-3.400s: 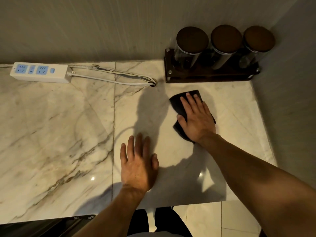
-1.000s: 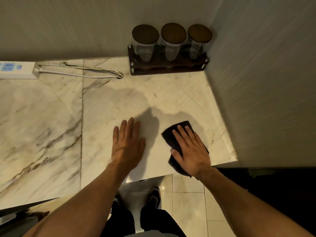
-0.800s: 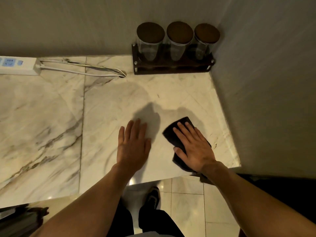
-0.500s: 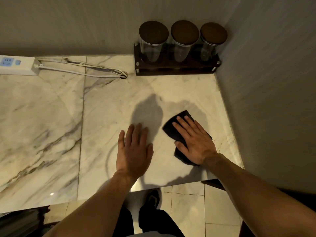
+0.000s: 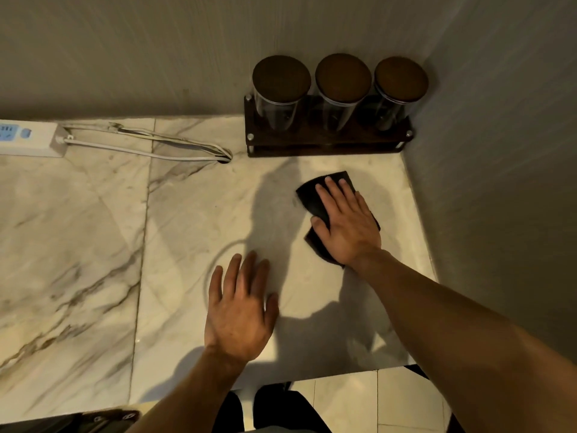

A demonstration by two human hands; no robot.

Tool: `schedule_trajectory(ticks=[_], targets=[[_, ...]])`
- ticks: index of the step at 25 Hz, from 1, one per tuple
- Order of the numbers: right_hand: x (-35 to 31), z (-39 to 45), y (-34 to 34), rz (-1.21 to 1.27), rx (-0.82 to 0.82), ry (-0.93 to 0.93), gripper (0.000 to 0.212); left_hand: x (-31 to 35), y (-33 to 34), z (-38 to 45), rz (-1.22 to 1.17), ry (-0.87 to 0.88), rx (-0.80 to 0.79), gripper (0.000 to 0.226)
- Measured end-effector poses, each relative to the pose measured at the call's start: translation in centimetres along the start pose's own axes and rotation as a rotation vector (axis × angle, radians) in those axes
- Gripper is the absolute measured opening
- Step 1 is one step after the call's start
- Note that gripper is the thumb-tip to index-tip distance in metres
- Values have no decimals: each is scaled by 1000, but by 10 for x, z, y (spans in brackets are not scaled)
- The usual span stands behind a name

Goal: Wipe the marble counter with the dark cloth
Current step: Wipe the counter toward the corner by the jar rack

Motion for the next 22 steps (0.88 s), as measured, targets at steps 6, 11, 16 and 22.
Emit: schedule_trajectory(ticks=[6,11,16,22], targets=[[17,33,-4,63,19,246,63,0,2,0,13,5,2,58],[29,40,-3,124,26,431,63,-1,1,0,16,10,10,58],[42,36,-2,170,48,571,63,0,-2,1,-20,19,32,57],[60,23,2,237,25,777,66,0,-4,0,-37,42,56,56]])
Point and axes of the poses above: each hand's wrist, its own z-axis towards the middle knuckle, its own y-axis out of the palm, x = y × z, the point moved 8 cm from there along z, towards the middle knuckle, and after that the axes turned 13 degrees about -z, right-handed, at the moved point
